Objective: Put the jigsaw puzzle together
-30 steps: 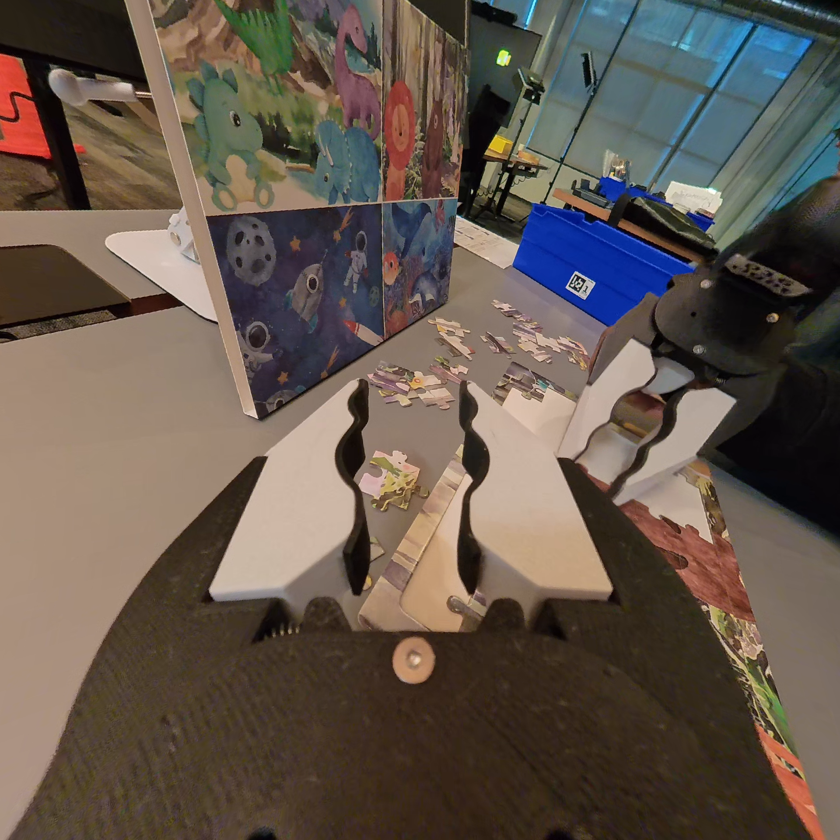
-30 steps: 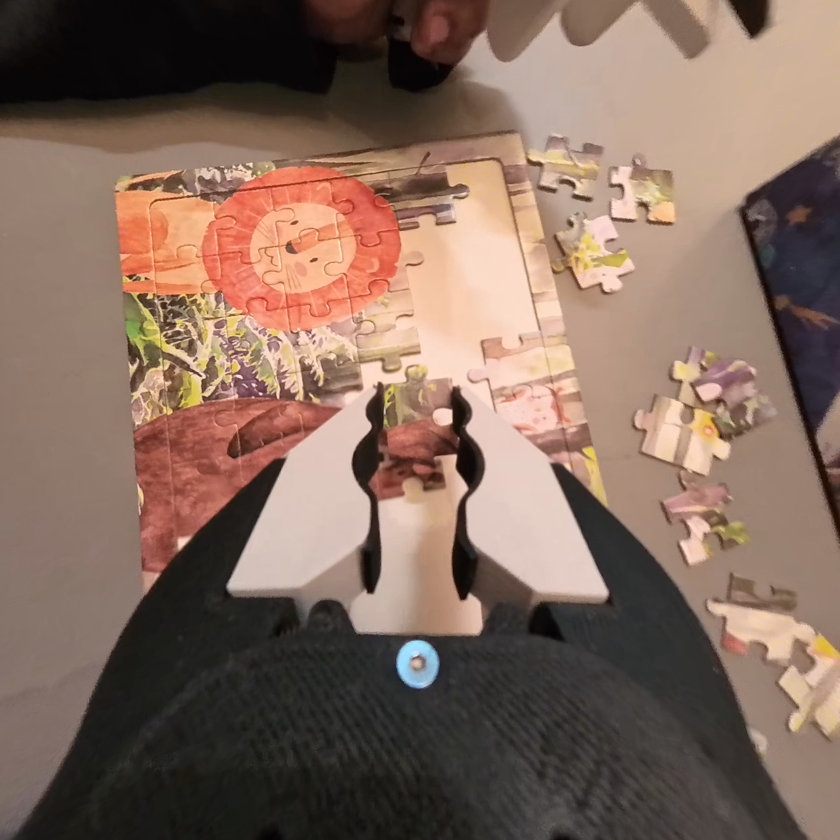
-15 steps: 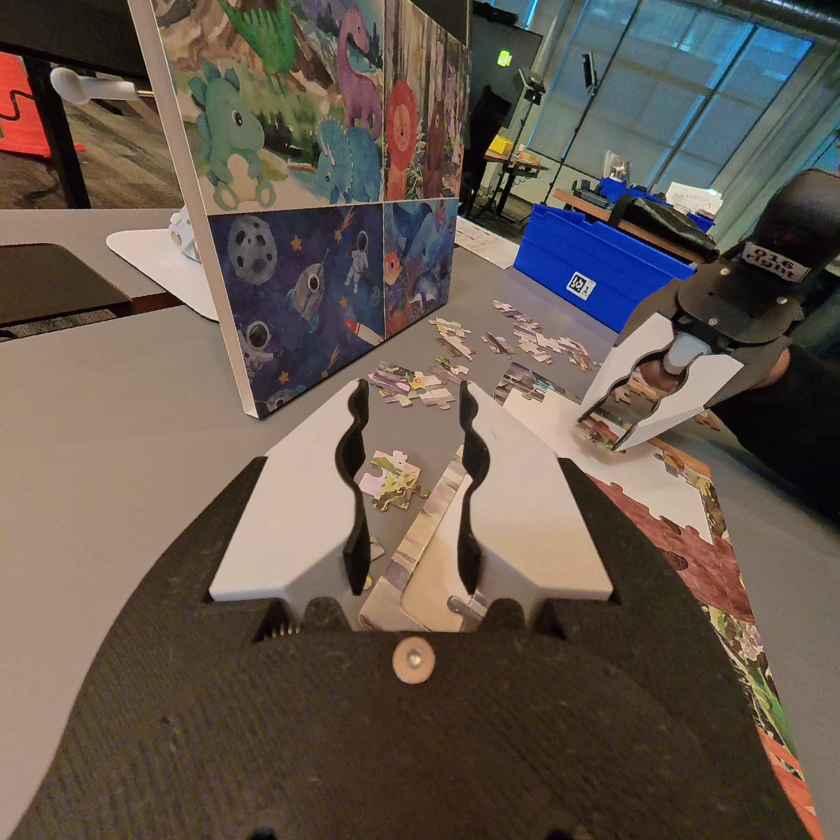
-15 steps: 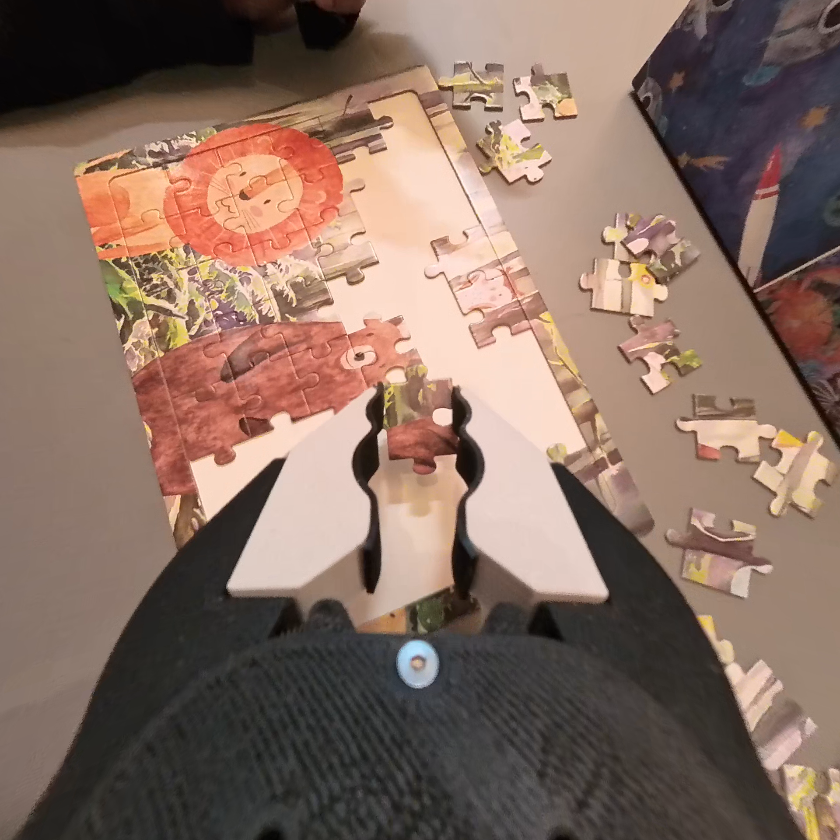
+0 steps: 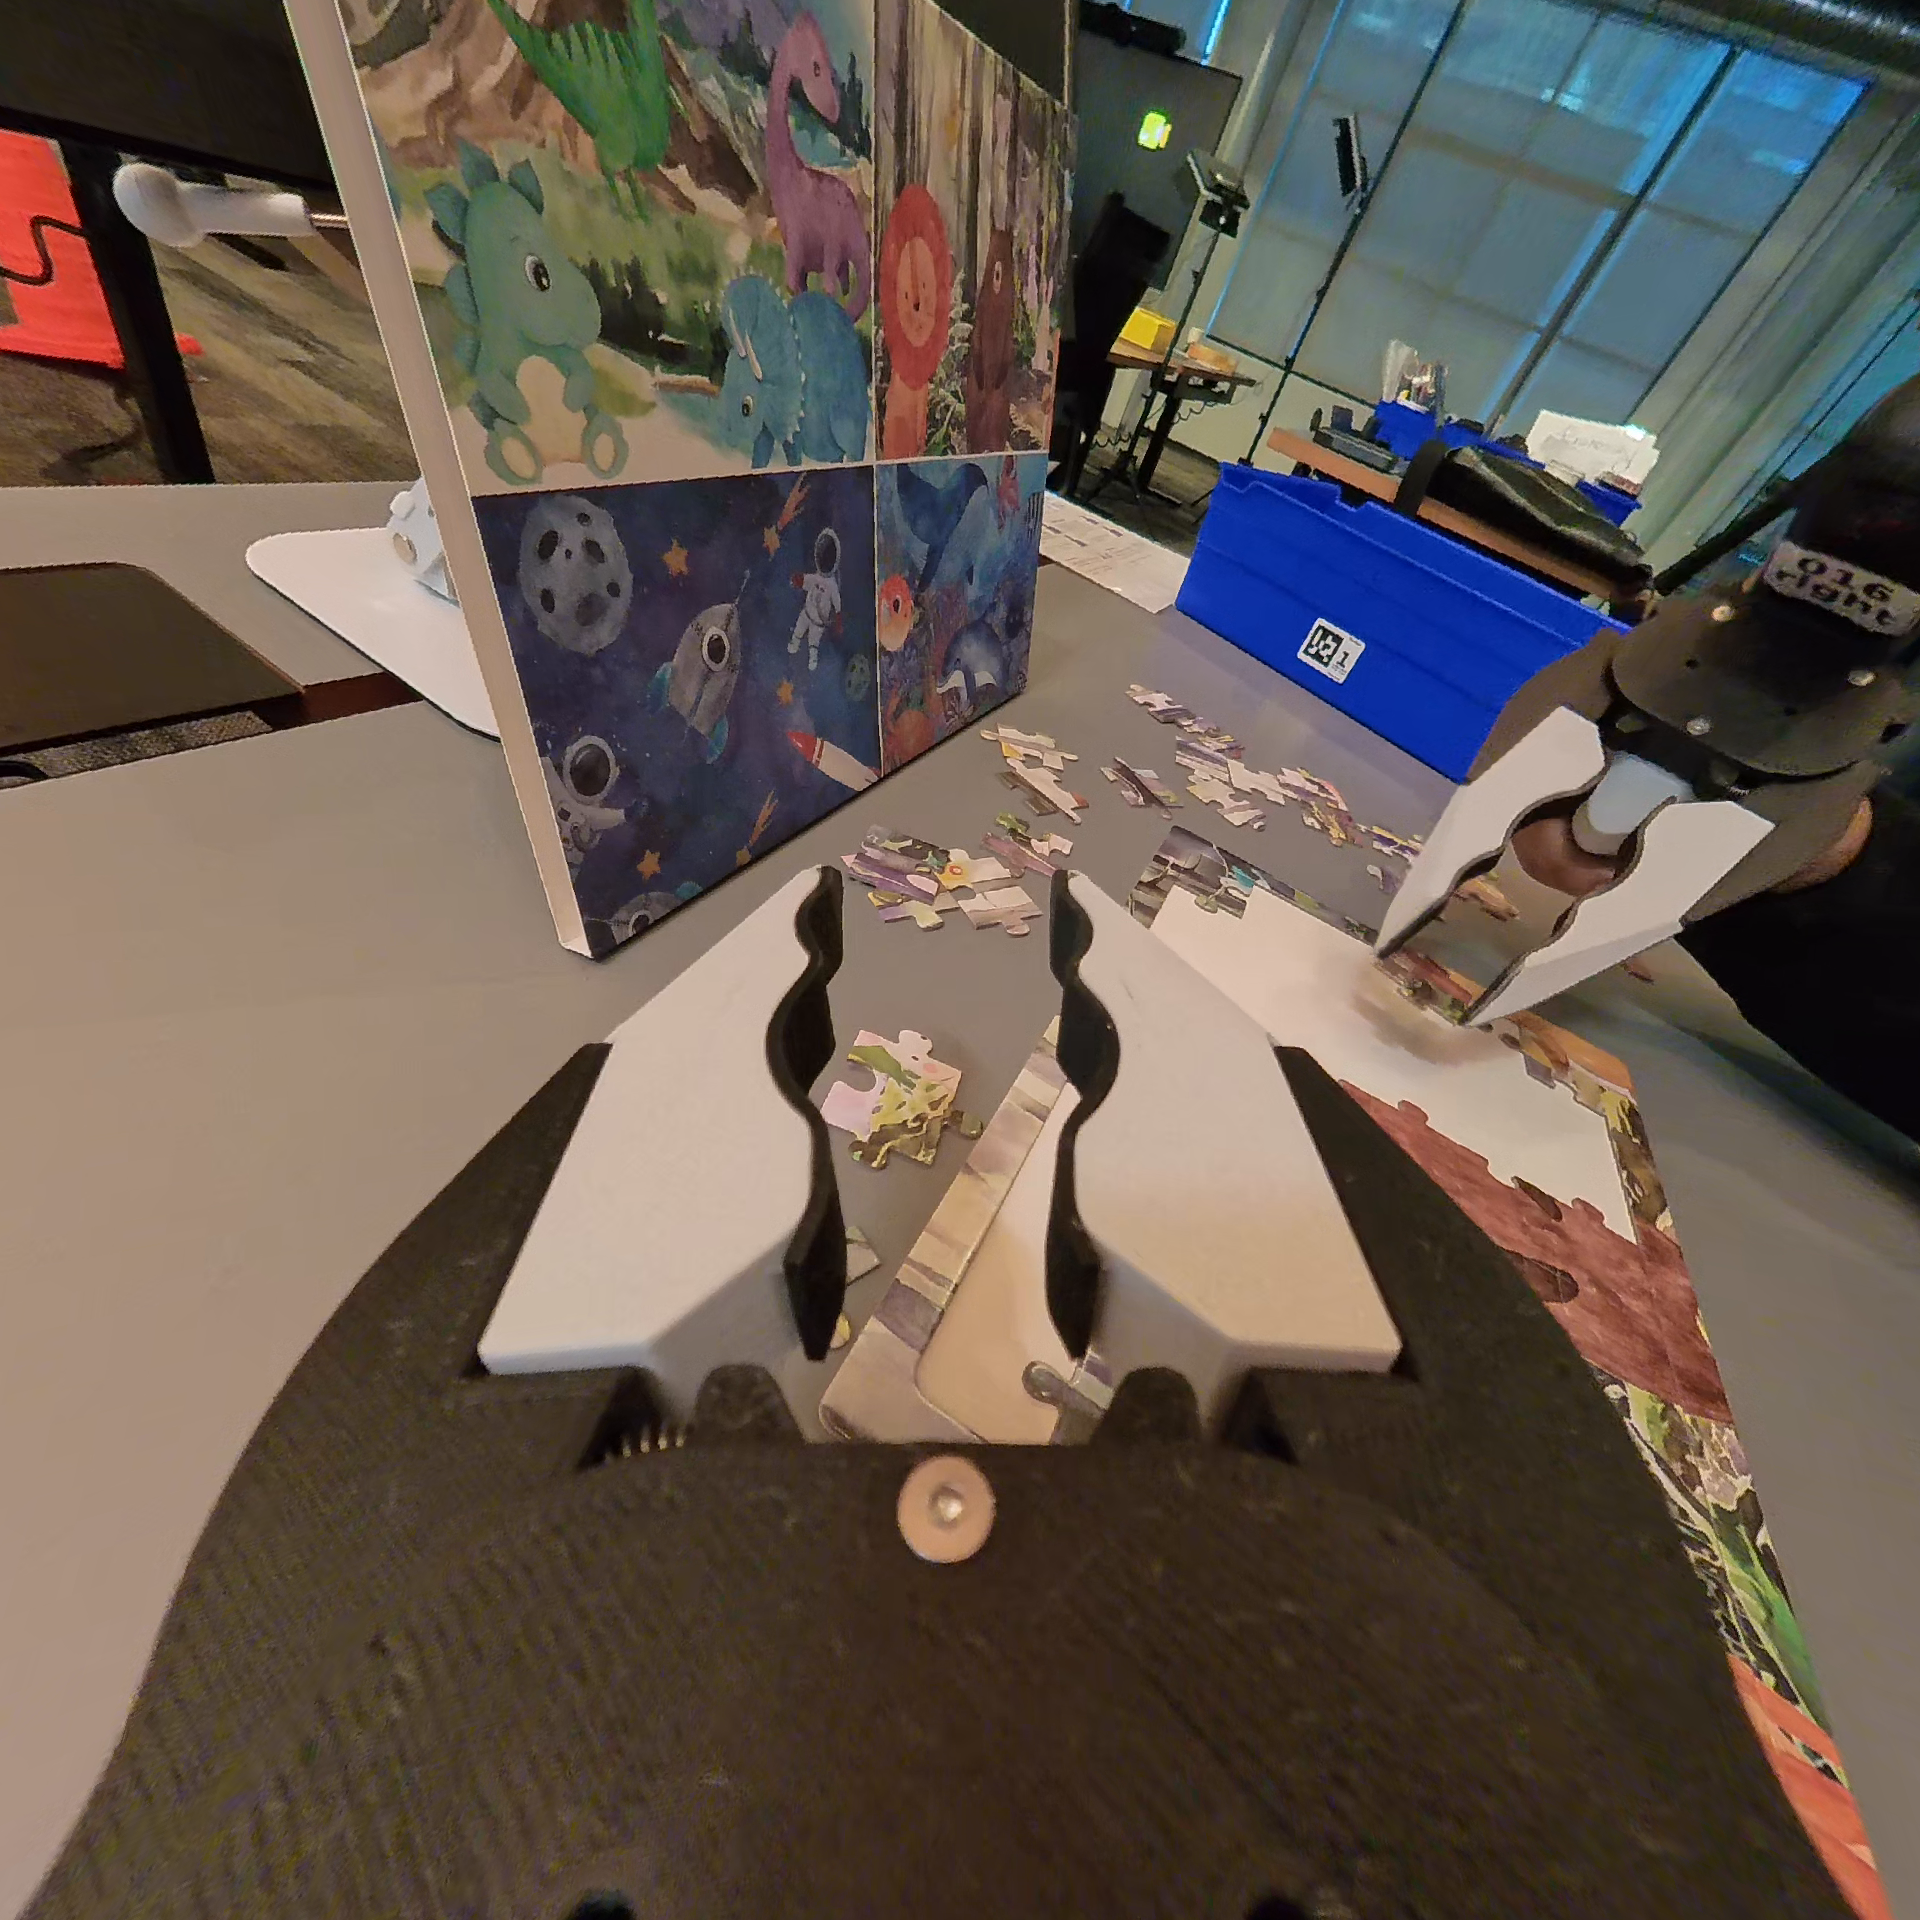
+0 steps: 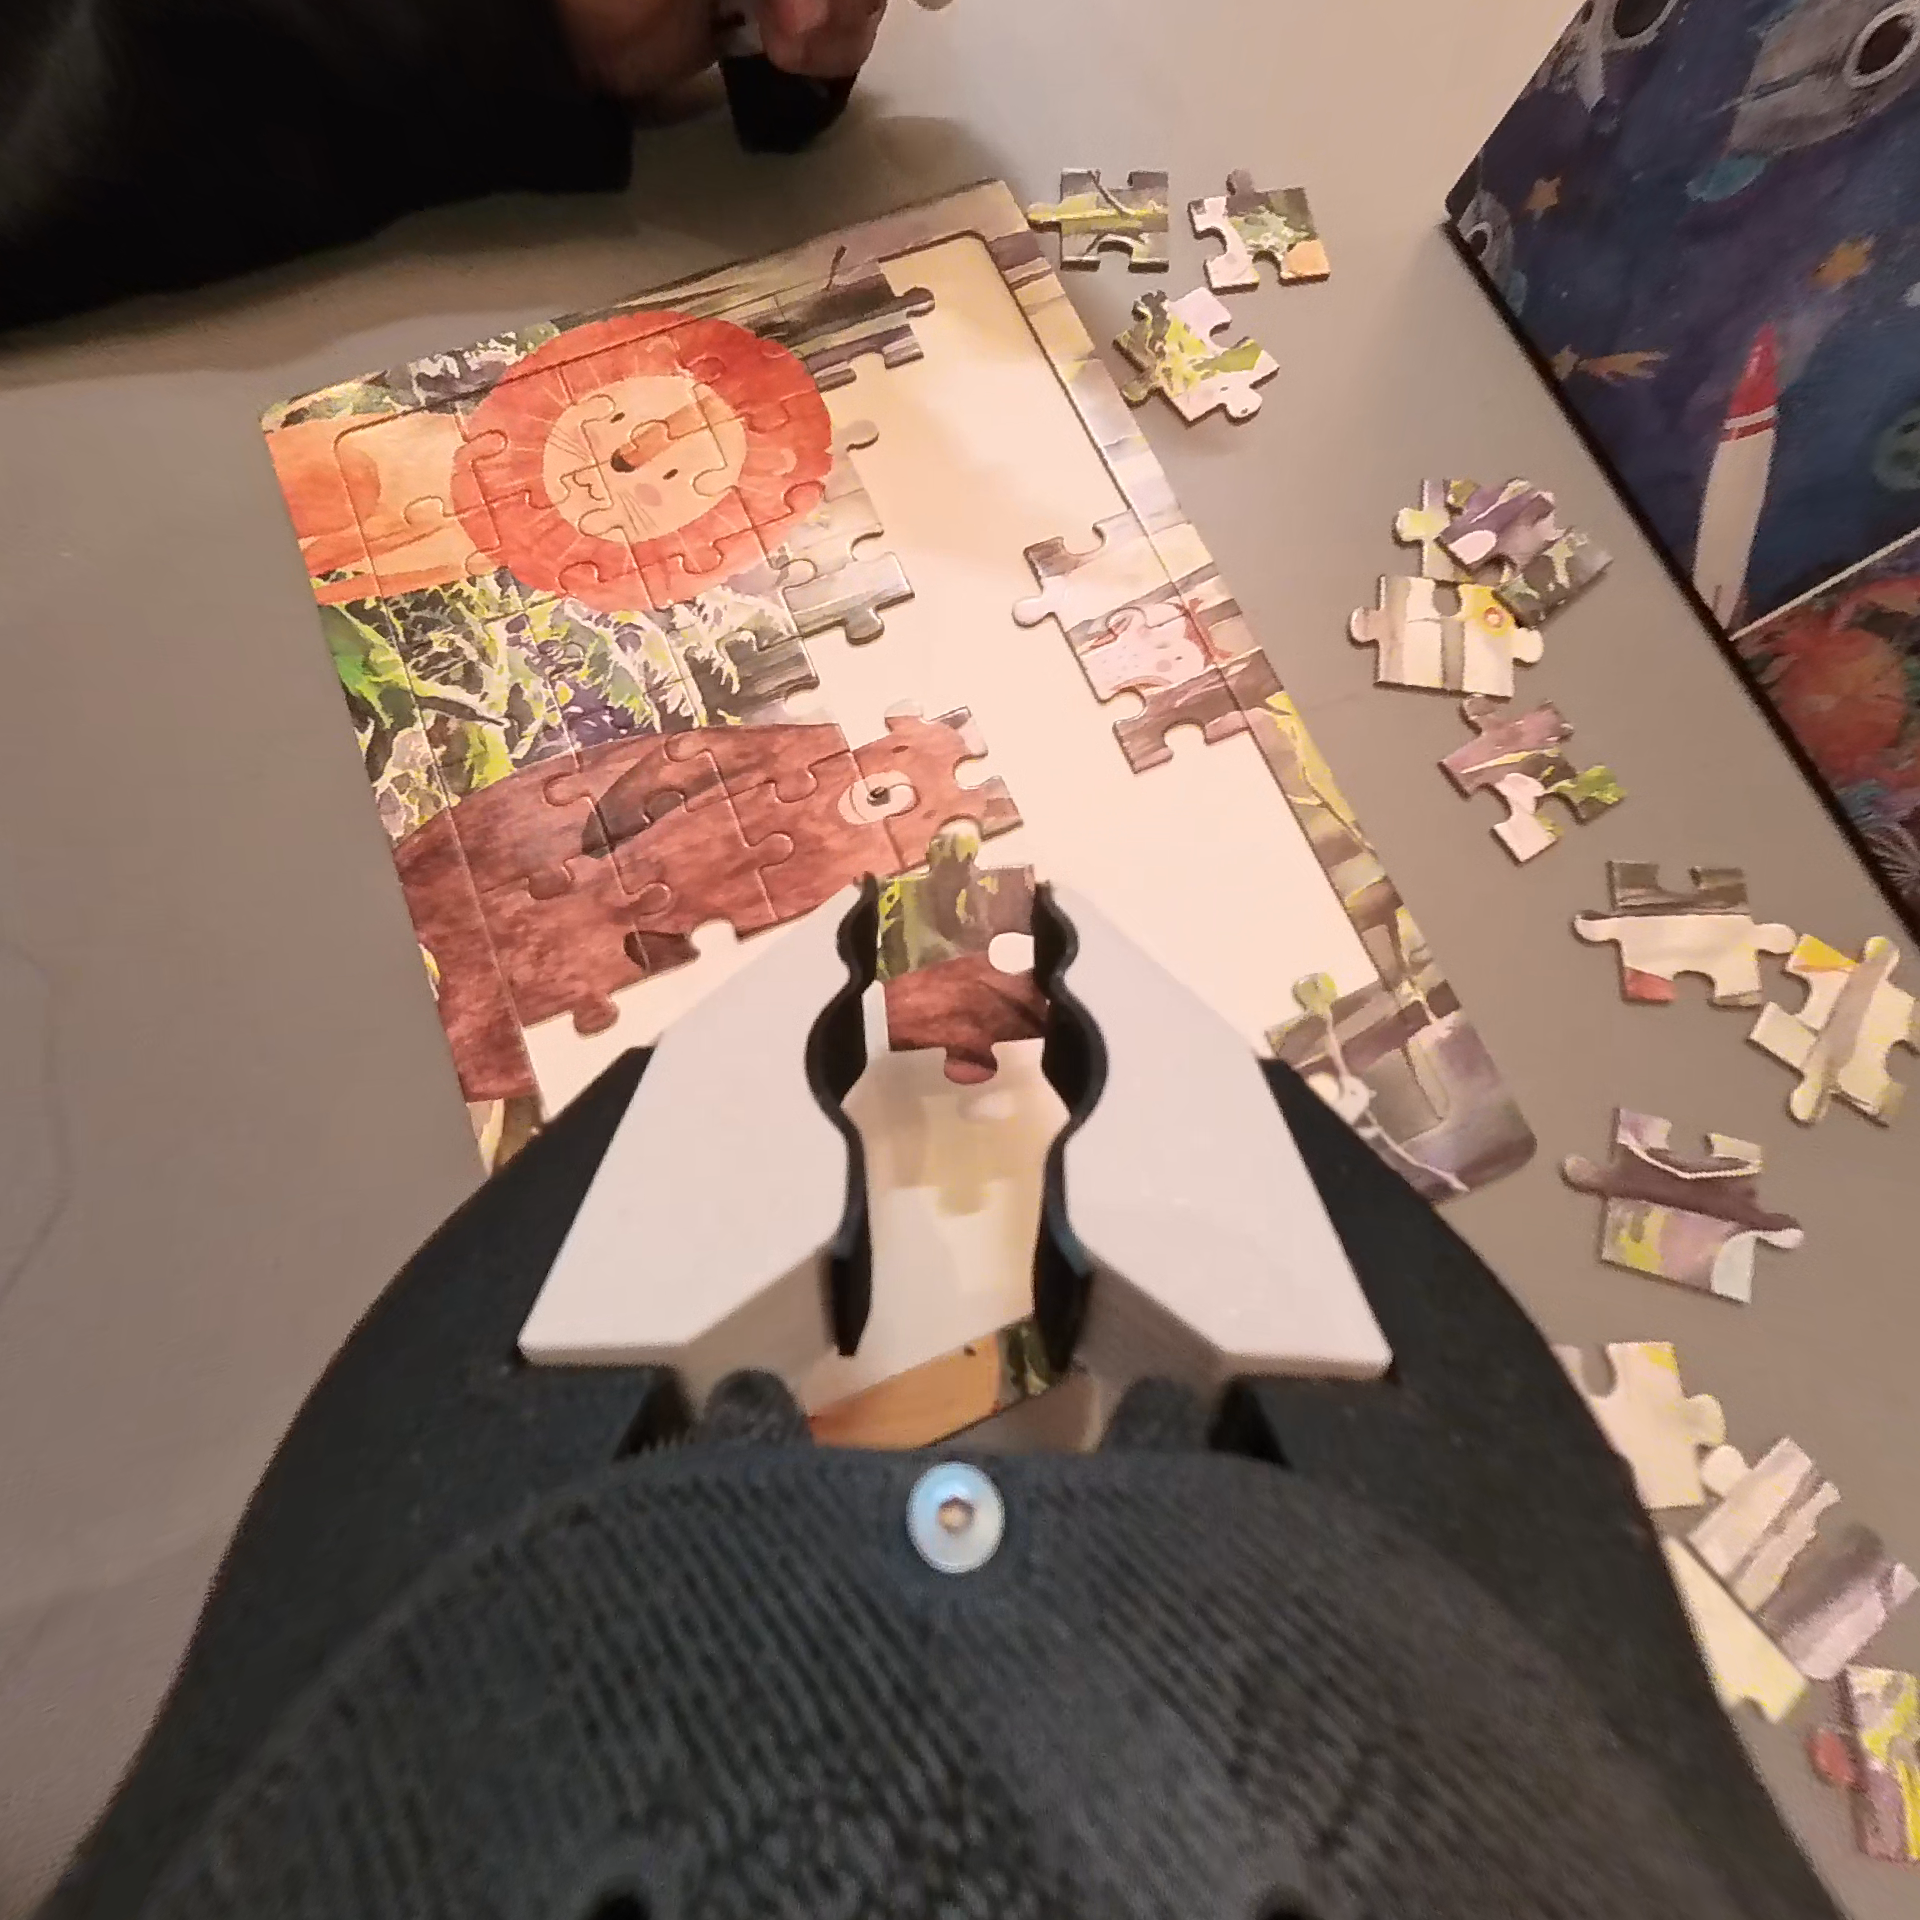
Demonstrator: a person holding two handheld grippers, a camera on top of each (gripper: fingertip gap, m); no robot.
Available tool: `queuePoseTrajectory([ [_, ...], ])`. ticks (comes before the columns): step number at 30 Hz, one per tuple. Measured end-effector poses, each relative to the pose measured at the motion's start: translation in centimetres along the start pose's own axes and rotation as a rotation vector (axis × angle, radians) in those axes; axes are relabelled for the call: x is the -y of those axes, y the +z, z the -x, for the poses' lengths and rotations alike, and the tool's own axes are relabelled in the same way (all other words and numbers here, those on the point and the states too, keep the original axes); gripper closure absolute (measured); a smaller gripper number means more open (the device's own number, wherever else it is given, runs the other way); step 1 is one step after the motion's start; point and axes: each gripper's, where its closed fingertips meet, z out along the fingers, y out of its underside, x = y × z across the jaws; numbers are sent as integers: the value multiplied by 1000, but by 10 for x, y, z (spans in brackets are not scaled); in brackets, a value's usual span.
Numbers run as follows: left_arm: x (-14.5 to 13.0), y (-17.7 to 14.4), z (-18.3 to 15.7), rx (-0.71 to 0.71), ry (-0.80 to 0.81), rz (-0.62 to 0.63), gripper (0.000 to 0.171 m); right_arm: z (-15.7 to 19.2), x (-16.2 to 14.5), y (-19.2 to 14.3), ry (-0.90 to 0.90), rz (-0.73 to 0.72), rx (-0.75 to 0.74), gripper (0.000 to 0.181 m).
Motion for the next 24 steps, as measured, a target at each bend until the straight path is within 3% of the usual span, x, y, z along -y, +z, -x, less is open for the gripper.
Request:
queuePoseTrajectory([
  [7,0,0,0,1,2,0,133,14,-8,2,39,5,14,154],
  [13,0,0,0,1,3,3,133,11,-36,4,113,136,-75,154],
  [24,0,0,0,2,3,0,133,3,-18,-21,204,-53,-78,149],
])
